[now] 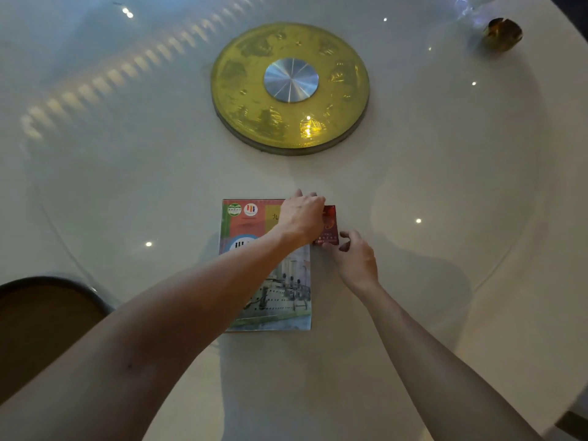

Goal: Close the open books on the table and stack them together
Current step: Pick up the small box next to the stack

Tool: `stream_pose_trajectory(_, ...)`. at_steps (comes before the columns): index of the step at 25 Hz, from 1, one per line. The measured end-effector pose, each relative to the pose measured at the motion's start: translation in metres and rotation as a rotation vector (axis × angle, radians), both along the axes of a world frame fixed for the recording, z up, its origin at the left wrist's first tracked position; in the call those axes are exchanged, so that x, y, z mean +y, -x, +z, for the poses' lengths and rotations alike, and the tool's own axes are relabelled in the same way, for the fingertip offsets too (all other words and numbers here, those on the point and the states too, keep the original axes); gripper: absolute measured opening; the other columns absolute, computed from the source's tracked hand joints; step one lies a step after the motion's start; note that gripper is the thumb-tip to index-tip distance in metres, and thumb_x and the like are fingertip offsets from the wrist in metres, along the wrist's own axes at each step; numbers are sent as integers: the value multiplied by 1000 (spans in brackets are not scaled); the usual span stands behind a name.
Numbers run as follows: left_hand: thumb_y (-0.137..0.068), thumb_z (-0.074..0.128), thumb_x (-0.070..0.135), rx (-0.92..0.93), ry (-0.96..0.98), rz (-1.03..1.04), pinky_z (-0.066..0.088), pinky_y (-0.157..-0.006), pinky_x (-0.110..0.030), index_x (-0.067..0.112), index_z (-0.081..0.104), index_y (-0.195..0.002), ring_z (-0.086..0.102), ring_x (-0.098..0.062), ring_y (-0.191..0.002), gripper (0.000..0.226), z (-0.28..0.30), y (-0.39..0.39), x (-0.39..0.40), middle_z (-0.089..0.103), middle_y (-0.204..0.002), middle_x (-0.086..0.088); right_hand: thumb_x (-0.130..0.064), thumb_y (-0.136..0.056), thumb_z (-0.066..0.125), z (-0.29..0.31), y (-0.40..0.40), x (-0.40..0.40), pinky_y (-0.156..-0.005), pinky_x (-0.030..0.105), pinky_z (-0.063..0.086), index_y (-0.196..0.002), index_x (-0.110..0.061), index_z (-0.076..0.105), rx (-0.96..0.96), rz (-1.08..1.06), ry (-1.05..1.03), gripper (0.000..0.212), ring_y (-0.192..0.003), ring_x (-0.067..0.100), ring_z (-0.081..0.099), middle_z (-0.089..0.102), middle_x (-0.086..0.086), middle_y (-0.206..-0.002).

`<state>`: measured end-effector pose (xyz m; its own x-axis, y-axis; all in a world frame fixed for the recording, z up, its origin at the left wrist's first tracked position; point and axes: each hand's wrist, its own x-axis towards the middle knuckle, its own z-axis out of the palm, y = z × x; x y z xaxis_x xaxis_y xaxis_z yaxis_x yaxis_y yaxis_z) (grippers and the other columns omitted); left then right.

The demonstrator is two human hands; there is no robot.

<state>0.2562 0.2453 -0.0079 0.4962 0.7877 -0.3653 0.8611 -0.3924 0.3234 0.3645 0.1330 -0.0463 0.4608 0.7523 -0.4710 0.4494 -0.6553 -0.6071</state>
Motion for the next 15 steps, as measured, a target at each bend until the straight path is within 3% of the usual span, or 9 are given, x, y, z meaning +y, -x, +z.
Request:
stream_pose_trajectory(3, -93, 50, 12, 43, 10, 21, 43, -87, -41, 9, 66, -115, 52, -34, -111, 27, -11, -11, 2, 66, -117, -11, -35, -89, 73, -2, -9, 2, -72, 38, 54, -113, -21, 70, 63, -68, -28, 28, -85, 25, 69, 72, 3, -92)
stream_pose_trajectory(8, -95, 61, 21, -283, 130, 261, 46, -91, -35, 13, 69, -123, 58, -27, -108, 30, -7, -12, 4, 64, -116, -8, -23, -94, 68, 5, -14, 2, -75, 47, 61, -109, -17, 66, 214, -231, -72, 16, -74, 25, 74, 75, 6, -93)
stream_pose_trajectory(11, -91, 72, 25, -430, 257, 394, 51, -85, -31, 14, 72, -116, 65, -20, -101, 27, 10, 6, 5, 69, -111, -4, -15, -97, 65, 25, -9, 3, -77, 45, 62, -115, -9, 64, 404, -373, -128, 18, -71, 20, 69, 74, 16, -103)
stream_pose_trajectory(15, -87, 78, 28, -611, 315, 573, 50, -64, -17, 14, 74, -108, 69, -13, -83, 26, 35, 51, -5, 73, -94, 1, -16, -98, 67, 56, 16, 7, -75, 44, 62, -117, -5, 60, 512, -334, -202, 23, -81, 26, 74, 73, 16, -101)
